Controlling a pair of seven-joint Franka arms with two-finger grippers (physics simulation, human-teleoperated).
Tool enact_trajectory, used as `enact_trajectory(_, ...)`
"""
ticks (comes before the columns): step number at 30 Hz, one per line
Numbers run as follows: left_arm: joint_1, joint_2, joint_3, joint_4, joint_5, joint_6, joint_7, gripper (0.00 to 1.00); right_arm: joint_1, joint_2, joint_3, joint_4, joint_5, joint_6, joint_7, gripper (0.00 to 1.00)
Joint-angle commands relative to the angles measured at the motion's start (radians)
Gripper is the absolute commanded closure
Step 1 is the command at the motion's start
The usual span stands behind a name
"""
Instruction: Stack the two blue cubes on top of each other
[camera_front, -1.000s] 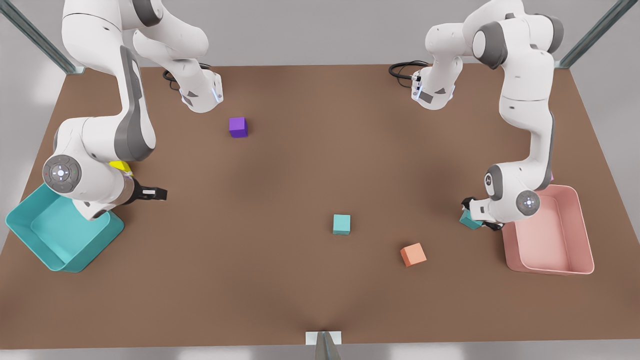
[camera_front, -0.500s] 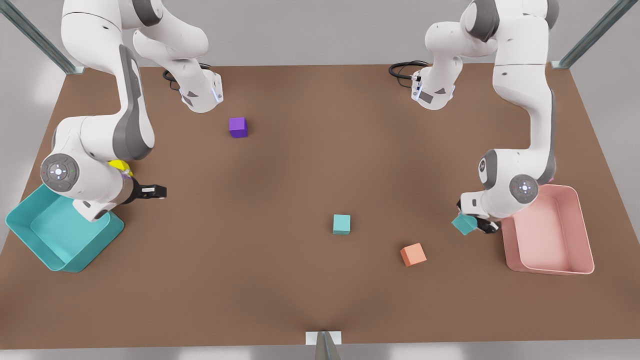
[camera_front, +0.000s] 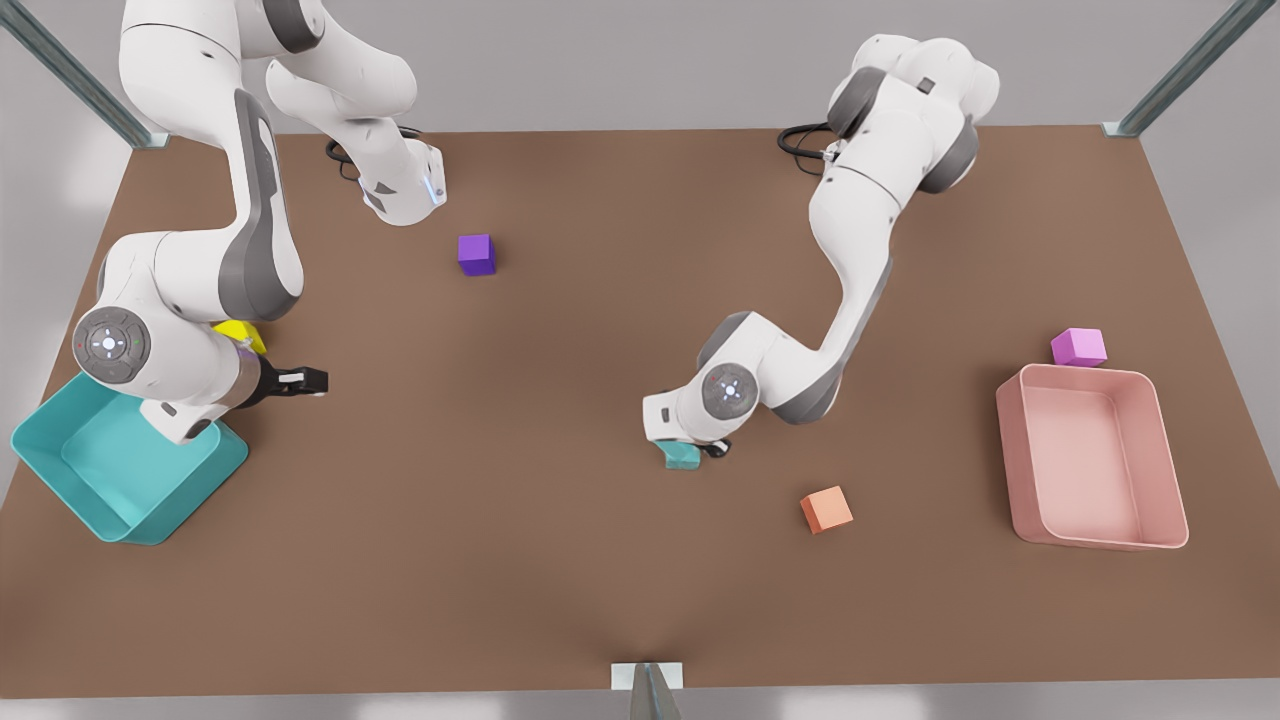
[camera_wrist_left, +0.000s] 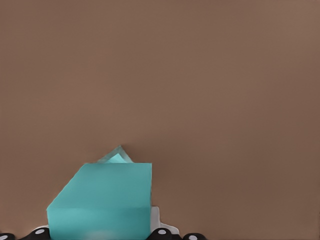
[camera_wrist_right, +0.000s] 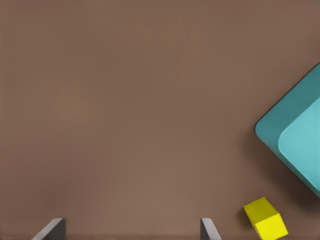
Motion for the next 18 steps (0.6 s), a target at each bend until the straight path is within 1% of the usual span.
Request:
enact_trajectory(1, -0.002, 0.008, 0.000, -0.002, 0.001, -0.024, -0.723, 0.33, 0.000, -0.001, 0.000, 0.000, 0.001, -0.001, -0.041, 0.00)
enact_trajectory(8, -0.001, 0.019, 0.001, -0.022, -0.001, -0.032, -0.727, 0.33, -0.009, -0.002, -0.002, 0.003, -0.006, 0.003, -0.044, 0.00)
enact_trajectory(11, -0.001, 0.028, 0.001, -0.026, 0.001, -0.032, -0.729, 0.33, -0.019, -0.004, -0.002, 0.037, -0.019, 0.008, -0.038, 0.00)
enact_trajectory(12, -0.001, 0.031, 0.001, -0.026, 0.002, -0.030, -0.727, 0.10, -0.017, -0.004, -0.002, 0.045, -0.021, 0.008, -0.039, 0.00)
enact_trajectory(13, -0.001, 0.036, 0.001, -0.026, 0.008, -0.029, -0.727, 0.00, -0.019, -0.004, -0.002, 0.045, -0.021, 0.008, -0.039, 0.00)
enact_trajectory(18, 0.002, 0.036, 0.001, -0.023, 0.008, -0.029, -0.727, 0.00, -0.020, -0.005, -0.002, 0.045, -0.018, 0.008, -0.045, 0.00)
